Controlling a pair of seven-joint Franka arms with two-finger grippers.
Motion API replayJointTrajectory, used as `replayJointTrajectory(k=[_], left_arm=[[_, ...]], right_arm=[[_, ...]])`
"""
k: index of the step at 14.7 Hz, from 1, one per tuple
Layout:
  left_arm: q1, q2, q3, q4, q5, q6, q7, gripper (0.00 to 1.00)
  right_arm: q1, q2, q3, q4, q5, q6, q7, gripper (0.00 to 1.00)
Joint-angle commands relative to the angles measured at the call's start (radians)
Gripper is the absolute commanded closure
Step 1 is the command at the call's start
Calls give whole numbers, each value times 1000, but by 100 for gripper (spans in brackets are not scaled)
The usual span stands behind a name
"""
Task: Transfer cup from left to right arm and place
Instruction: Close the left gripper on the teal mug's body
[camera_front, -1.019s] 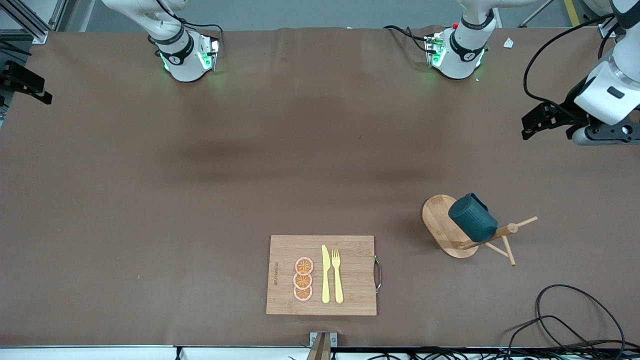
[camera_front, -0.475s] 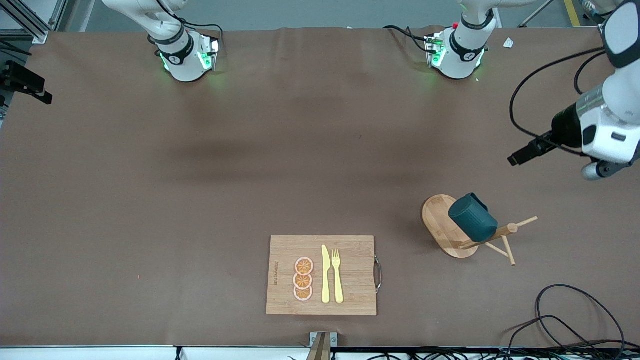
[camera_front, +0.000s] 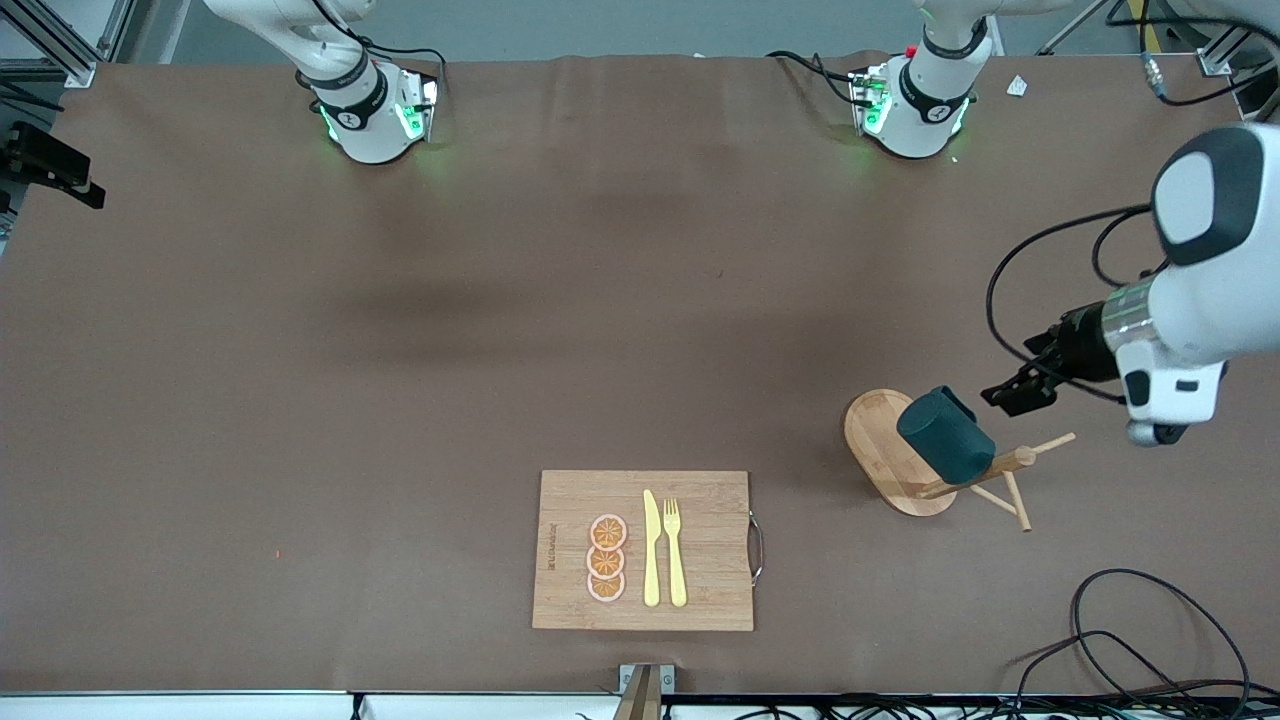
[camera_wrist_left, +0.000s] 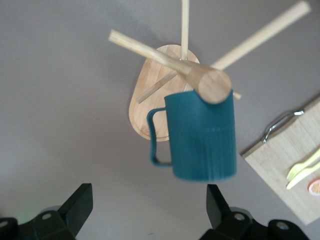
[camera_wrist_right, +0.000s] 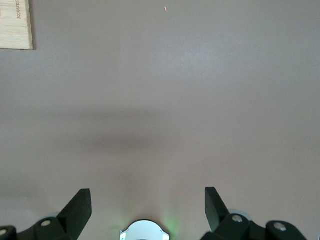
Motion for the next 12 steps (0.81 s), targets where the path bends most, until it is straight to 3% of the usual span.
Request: replayJointTrajectory(k=[1, 12], left_arm=[[-5, 62, 3, 45, -31, 27, -50, 0], [-18, 147, 2, 45, -96, 156, -61, 0]], right_arm=[[-4, -23, 5, -23, -2, 1, 1, 0], [-6, -23, 3, -18, -3, -7, 11, 0]])
